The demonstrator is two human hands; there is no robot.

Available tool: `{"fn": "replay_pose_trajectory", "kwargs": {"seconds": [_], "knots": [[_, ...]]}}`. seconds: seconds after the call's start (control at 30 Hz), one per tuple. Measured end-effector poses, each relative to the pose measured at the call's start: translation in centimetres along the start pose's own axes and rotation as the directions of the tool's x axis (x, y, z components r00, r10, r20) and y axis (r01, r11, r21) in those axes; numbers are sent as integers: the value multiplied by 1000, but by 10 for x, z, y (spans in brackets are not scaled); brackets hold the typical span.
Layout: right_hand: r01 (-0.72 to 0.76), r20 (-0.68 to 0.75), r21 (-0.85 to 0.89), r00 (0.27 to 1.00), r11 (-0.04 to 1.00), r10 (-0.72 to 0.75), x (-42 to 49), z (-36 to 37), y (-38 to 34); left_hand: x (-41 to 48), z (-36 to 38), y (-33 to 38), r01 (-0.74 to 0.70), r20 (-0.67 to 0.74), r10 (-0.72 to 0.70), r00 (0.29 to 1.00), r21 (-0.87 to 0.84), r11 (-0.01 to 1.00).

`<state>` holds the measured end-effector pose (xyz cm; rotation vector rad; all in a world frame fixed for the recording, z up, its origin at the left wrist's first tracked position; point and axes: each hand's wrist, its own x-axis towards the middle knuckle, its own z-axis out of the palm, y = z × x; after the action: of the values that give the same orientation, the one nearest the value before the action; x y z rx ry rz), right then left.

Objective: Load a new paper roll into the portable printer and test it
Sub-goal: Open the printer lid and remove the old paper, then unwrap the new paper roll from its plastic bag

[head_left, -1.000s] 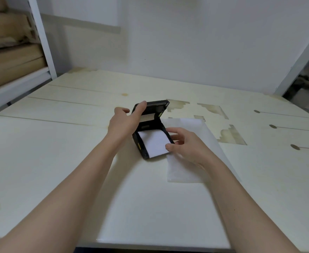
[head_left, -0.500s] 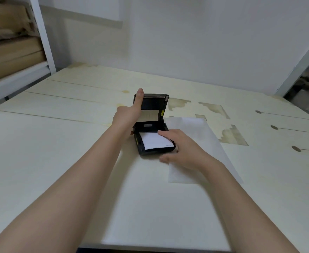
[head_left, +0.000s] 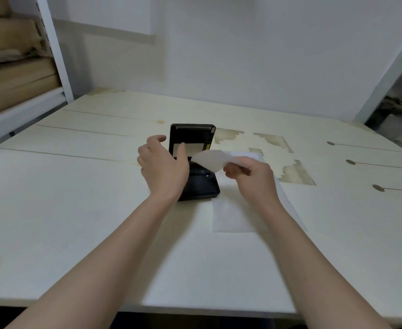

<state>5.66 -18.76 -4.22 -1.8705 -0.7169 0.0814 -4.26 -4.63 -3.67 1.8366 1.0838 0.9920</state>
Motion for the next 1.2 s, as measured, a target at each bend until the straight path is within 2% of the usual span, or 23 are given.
{"fn": "replay_pose_trajectory", "kwargs": {"seconds": [0.07,0.13,0.23,0.3,0.37,0.47,0.6,0.7,0.83,0.93,1.0,1.07,1.1,1.13,1.2], "knots": [[-20,-76,46,997,999,23,1,-9,2,-16,6,7,-102,-45,109,993,129,986],[-26,-128,35,991,999,30,-2,-17,3,-28,16,13,-158,4,160,987,199,967],[-10,-226,-41,974,999,1,-5,-35,7,-42,31,21,-252,158,213,964,293,922],[-11,-307,-179,951,984,-45,-5,-52,15,-48,41,22,-350,291,256,922,339,873],[-73,-331,-370,942,926,-58,-3,-71,30,-53,49,25,-453,431,287,855,353,819],[-231,-268,-544,959,807,93,-2,-96,51,-64,60,33,-555,656,240,716,326,766],[-333,-159,-557,942,761,296,-8,-112,67,-80,70,38,-619,841,135,523,267,739],[-346,-163,-594,936,726,312,-7,-122,78,-86,71,42,-634,885,85,458,258,729],[-385,-158,-635,913,670,375,-8,-133,91,-82,82,39,-657,892,89,443,255,710],[-352,-164,-663,929,660,332,-11,-133,94,-77,92,35,-672,882,134,453,239,701],[-267,-192,-616,963,741,187,-13,-131,93,-74,93,34,-629,861,172,479,200,752],[-116,-183,-493,983,862,27,-16,-130,84,-74,92,30,-610,827,256,500,127,782],[-59,-110,-419,994,906,14,-18,-131,79,-75,91,30,-618,807,293,513,111,778],[-31,25,-359,999,933,42,-20,-132,74,-76,90,30,-616,782,316,537,108,780],[10,302,-403,945,915,123,-25,-135,67,-75,86,33,-563,720,303,625,145,814]]}}
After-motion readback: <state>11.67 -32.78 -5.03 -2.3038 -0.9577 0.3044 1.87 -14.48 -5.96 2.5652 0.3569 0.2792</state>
